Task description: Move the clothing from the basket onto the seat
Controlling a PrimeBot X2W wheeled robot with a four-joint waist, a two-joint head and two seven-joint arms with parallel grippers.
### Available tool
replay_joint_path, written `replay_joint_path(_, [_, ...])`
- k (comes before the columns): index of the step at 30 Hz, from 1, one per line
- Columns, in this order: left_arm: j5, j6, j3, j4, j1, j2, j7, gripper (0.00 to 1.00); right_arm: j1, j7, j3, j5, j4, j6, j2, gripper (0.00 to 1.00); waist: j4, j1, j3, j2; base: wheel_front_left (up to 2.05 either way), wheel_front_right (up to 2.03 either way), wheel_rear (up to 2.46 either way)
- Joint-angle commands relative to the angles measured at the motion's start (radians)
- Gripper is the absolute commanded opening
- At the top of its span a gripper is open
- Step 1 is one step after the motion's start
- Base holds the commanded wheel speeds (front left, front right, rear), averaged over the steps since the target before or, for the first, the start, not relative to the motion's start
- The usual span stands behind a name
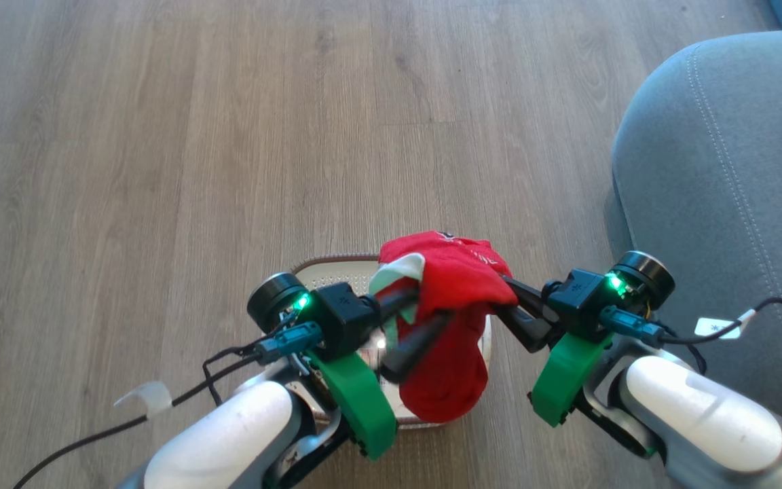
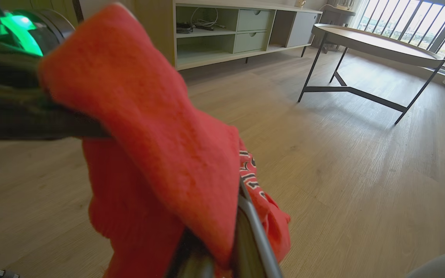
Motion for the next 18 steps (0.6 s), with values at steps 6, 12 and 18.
replay_joint_path(6, [0.013, 0.024, 0.041, -0.021, -0.052, 0.022, -0.012, 1.0, 0.004, -0.013, -0.041, 0.001, -0.024, 0.007, -0.009, 0.0, -0.025, 0.0, 0.005, 0.0, 0.0, 0.0, 0.0])
replay_joint_path(12, [0.015, 0.031, 0.039, -0.023, -0.048, 0.031, -0.012, 1.0, 0.012, -0.018, -0.069, -0.005, -0.022, 0.007, -0.015, 0.0, -0.075, 0.0, 0.011, 0.0, 0.0, 0.0, 0.0])
replay_joint_path(18, [0.015, 0.039, 0.038, -0.032, -0.047, 0.038, -0.01, 1.0, 0.034, -0.022, -0.111, -0.016, -0.027, 0.007, -0.019, 0.0, -0.158, 0.0, 0.028, 0.0, 0.0, 0.0, 0.0])
